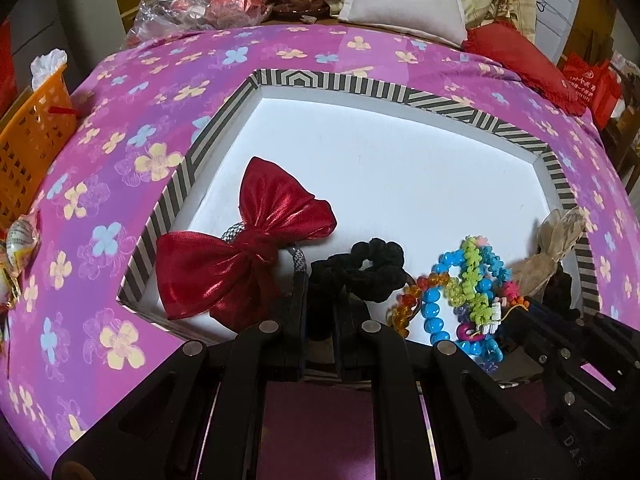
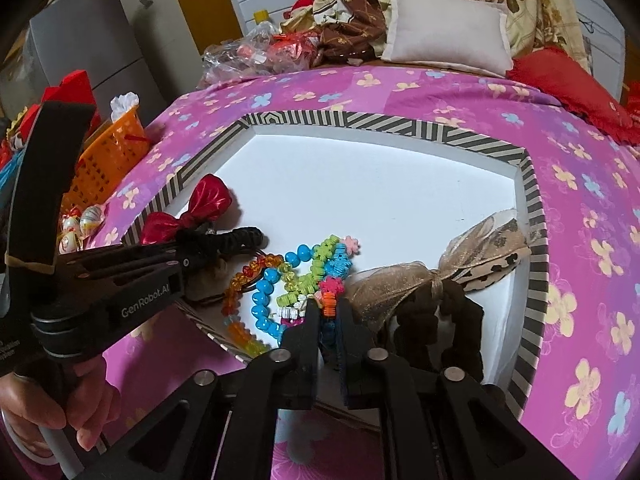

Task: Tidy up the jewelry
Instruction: 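Lower both items into the tray and open both tools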

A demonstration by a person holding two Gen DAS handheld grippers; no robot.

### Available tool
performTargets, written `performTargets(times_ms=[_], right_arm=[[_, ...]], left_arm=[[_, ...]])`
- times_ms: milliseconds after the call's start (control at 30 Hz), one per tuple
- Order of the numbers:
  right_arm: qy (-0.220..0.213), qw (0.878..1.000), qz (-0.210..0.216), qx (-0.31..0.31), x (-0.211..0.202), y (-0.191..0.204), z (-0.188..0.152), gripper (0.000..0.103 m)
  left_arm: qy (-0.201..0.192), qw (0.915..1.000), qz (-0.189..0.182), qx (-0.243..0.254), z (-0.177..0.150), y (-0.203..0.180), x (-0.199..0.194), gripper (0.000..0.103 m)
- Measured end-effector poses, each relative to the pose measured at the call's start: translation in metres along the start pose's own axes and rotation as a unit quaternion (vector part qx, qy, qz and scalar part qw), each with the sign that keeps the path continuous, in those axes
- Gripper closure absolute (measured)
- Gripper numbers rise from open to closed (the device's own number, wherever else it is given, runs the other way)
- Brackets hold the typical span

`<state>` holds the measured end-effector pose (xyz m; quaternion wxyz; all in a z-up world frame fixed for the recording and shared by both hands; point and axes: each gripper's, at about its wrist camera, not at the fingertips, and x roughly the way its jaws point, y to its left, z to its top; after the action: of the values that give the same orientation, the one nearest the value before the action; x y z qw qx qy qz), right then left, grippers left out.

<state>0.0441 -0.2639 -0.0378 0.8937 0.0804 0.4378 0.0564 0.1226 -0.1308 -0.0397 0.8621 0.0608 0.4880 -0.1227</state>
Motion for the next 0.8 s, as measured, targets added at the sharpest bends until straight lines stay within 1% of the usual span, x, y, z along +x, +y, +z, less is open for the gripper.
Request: performTargets(times_ms=[33,100,200,233,267,300,367,400,500,567,667,700,767,800], right_arm=[[-0.002,1.0,-0.001,0.001,-0.001,0.0,0.0,0.076],[-0.007,1.0,-0.001,0.004,-0.005,-0.001,-0.001,0.068],[-0.01,1.0,-0.002,0.006,-0.009,-0.002,-0.002,0.068],[-0.011,1.0,-0.001,0.008,-0.01,-0.002,-0.003,0.068],[-0.012,1.0,0.001,0.009,-0.012,-0.002,-0.004,0.068],[-0.013,1.0,0.001,0.009,-0.014,-0.002,-0.005,0.068],[-0.017,1.0,-0.002,0.008,-0.019,-0.001,-0.007,0.068],[-0.019,1.0,-0.005,0.008,-0.021,0.0,-0.009,0.067],[-0.028,1.0,-0.012,0.009,-0.031,0.0,-0.012,0.062],[-0.034,0.999,-0.016,0.011,-0.038,0.001,-0.014,0.061],[-0.045,0.998,-0.031,0.015,-0.05,0.002,-0.018,0.06],[-0.048,0.998,-0.035,0.016,-0.053,0.003,-0.02,0.058],[-0.054,0.997,-0.044,0.016,-0.061,0.005,-0.025,0.05],[-0.057,0.997,-0.045,0.017,-0.064,0.006,-0.027,0.044]], left_arm=[[-0.001,1.0,0.001,0.001,0.0,-0.001,0.0,0.094],[-0.002,1.0,0.001,0.004,0.0,-0.002,0.0,0.093],[-0.005,0.9999,0.006,0.012,-0.002,-0.005,-0.001,0.091],[-0.007,0.9998,0.008,0.015,-0.002,-0.006,-0.002,0.087],[-0.009,0.9998,0.009,0.017,-0.003,-0.007,-0.003,0.081],[-0.01,0.9998,0.009,0.018,-0.003,-0.007,-0.004,0.079],[-0.014,0.9998,0.006,0.014,-0.004,-0.006,-0.009,0.064],[-0.017,0.9998,0.003,0.012,-0.005,-0.005,-0.012,0.062],[-0.024,0.9996,0.004,0.011,-0.008,-0.005,-0.021,0.059],[-0.031,0.9994,0.005,0.013,-0.011,-0.005,-0.029,0.054],[-0.043,0.9989,0.013,0.014,-0.016,-0.005,-0.042,0.053],[-0.046,0.9987,0.016,0.013,-0.018,-0.005,-0.047,0.053],[-0.053,0.9985,0.016,0.008,-0.025,-0.003,-0.057,0.053],[-0.056,0.9983,0.015,0.005,-0.028,-0.002,-0.062,0.053]])
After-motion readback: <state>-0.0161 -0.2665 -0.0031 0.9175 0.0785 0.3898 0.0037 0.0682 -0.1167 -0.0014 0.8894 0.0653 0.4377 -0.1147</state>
